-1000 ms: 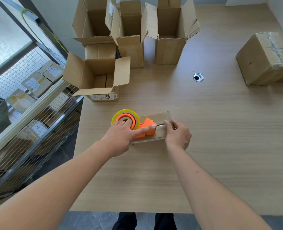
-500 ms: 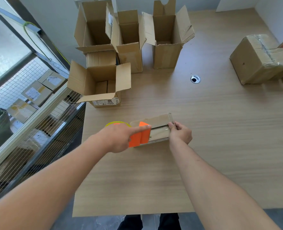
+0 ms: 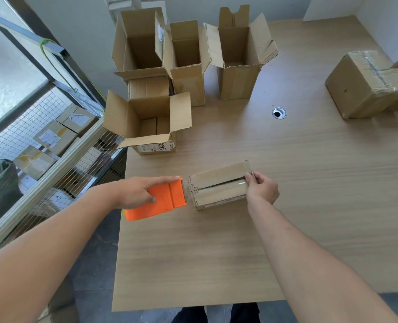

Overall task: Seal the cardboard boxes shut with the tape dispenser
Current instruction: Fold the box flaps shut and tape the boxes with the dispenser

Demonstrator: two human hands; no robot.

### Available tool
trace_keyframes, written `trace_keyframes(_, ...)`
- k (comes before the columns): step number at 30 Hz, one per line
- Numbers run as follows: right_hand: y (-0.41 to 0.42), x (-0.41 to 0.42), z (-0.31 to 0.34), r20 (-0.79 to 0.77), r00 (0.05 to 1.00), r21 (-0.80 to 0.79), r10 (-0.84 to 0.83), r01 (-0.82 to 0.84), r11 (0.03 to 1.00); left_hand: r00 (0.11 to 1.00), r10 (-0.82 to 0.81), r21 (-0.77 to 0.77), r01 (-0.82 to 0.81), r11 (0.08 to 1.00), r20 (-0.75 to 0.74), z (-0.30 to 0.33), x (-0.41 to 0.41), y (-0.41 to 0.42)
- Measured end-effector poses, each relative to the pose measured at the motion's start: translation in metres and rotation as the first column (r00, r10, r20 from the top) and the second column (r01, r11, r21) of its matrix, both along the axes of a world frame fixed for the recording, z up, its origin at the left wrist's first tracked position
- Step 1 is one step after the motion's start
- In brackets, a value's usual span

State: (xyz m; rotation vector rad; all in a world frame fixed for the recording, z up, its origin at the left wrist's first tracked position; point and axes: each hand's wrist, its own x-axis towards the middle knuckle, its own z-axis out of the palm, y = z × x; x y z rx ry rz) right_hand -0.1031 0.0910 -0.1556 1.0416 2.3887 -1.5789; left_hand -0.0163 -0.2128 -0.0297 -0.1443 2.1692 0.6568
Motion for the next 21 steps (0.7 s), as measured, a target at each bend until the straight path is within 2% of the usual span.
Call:
trace_keyframes(2,-0.002,0.002,0.002,-0.017,0.997,0.106,0.076,-0.074,0.992,1.000,-0.005,-0.007,0.005,1.000,0.002,-0.003,0.000,-0.004)
trace_keyframes(3,-0.005,0.004,0.004,-0.023,0.989,0.228,0.146,-0.137,0.964,1.000,-0.005,-0.005,0.005,1.000,0.006,-0.006,0.000,-0.004)
trace_keyframes(4,-0.008,0.007,0.005,-0.027,0.972,0.402,0.235,-0.204,0.892,1.000,-0.006,-0.006,0.006,1.000,0.009,-0.008,0.000,-0.003)
trace_keyframes(5,-0.014,0.009,0.005,-0.030,0.947,0.587,0.321,-0.243,0.772,1.000,-0.009,-0.007,0.010,1.000,0.012,-0.010,0.000,-0.002)
trace_keyframes(6,-0.022,0.012,0.006,-0.031,0.914,0.717,0.404,-0.261,0.646,1.000,-0.017,-0.011,0.017,1.000,0.015,-0.012,0.000,-0.001)
trace_keyframes(7,-0.032,0.016,0.008,-0.020,0.878,0.781,0.477,-0.284,0.556,1.000,-0.026,-0.015,0.026,1.000,0.016,-0.015,0.000,0.000)
trace_keyframes(9,-0.055,0.030,0.012,0.086,0.803,0.767,0.589,-0.431,0.476,0.999,-0.041,-0.023,0.042,0.999,0.014,-0.022,0.003,0.000)
trace_keyframes(12,-0.077,0.054,0.008,0.324,0.678,0.568,0.660,-0.697,0.437,0.999,-0.045,-0.016,0.045,0.999,0.023,-0.030,0.007,-0.003)
trace_keyframes(15,-0.075,0.064,0.003,0.388,0.608,0.478,0.692,-0.775,0.412,0.999,-0.014,0.020,0.013,1.000,0.039,-0.033,0.011,-0.008)
trace_keyframes(21,-0.079,0.058,0.005,0.426,0.590,0.452,0.686,-0.796,0.404,0.998,0.055,0.112,-0.055,0.992,0.008,-0.042,0.027,-0.024)
